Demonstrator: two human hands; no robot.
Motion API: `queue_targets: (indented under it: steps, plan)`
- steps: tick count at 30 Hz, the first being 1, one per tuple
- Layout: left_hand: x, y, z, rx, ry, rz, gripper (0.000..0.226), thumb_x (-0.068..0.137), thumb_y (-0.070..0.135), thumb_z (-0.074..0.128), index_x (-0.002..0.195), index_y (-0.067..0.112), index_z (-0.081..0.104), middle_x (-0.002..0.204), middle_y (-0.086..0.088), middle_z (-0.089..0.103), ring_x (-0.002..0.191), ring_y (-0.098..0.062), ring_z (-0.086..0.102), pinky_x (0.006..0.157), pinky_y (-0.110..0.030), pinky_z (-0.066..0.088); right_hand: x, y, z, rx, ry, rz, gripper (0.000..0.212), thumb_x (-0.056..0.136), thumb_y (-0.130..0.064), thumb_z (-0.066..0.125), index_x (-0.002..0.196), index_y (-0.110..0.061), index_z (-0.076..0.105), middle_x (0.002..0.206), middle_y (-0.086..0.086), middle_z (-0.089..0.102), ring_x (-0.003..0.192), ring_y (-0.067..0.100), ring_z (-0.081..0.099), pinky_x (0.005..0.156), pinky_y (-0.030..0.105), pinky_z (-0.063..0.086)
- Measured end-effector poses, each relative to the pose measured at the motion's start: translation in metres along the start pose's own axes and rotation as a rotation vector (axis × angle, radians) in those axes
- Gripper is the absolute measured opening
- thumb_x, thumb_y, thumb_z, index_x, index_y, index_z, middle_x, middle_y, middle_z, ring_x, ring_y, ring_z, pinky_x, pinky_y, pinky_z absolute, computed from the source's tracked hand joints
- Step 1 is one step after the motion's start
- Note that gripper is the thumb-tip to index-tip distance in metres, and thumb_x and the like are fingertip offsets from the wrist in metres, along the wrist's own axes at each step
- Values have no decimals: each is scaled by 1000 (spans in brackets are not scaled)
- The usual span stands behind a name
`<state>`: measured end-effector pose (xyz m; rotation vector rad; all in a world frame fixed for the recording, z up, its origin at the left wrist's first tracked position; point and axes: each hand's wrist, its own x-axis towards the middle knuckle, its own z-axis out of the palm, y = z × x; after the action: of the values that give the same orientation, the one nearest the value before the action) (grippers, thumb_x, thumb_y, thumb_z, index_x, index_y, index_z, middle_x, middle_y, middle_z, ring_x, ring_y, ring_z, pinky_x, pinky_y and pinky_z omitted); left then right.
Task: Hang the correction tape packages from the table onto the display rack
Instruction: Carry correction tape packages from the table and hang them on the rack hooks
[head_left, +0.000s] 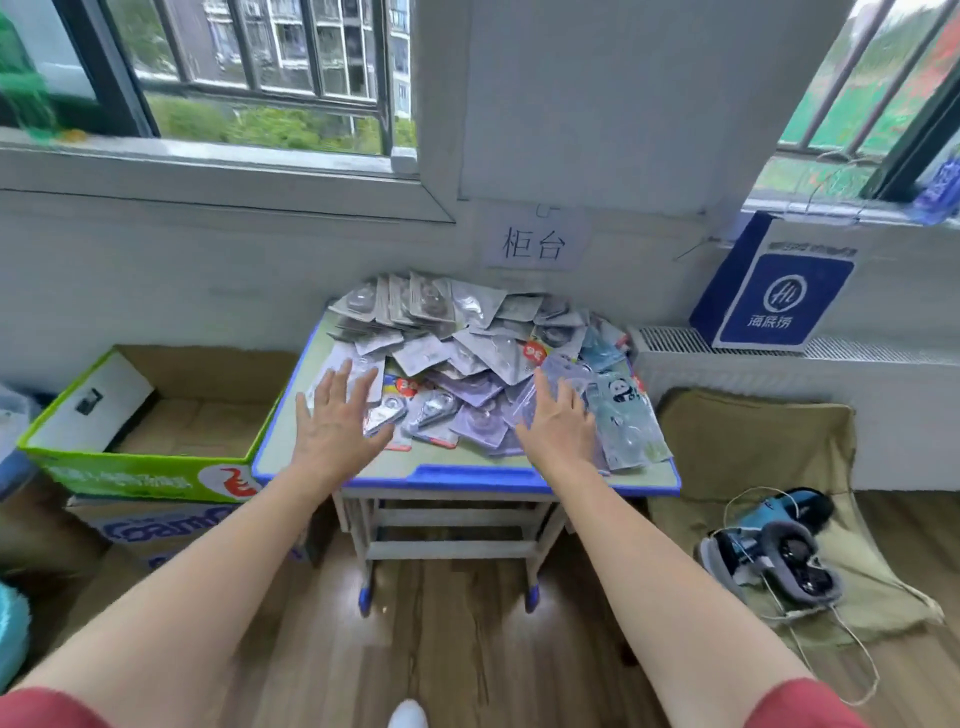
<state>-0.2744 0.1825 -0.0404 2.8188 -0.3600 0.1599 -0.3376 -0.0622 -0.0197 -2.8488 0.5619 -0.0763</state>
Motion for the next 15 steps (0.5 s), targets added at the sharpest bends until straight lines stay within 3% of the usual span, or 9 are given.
queue_targets:
  steps: [10, 15]
  plan:
    - [155, 6, 40, -28, -74, 9, 75, 89, 48, 54, 150, 29, 16, 159, -2, 5, 145, -22, 3, 115, -52, 7, 152, -16, 20, -5, -28, 19, 74, 92, -32, 50, 152, -21, 8, 157, 13, 13, 142, 32, 18, 114, 45, 16]
    - [219, 14, 66, -7, -65, -8, 81, 88, 49, 54, 151, 28, 7, 158, -6, 9, 145, -25, 7, 115, -49, 11, 229, -24, 38, -8, -60, -76, 76, 92, -34, 53, 152, -22, 7, 158, 12, 5, 145, 30, 6, 117, 47, 6]
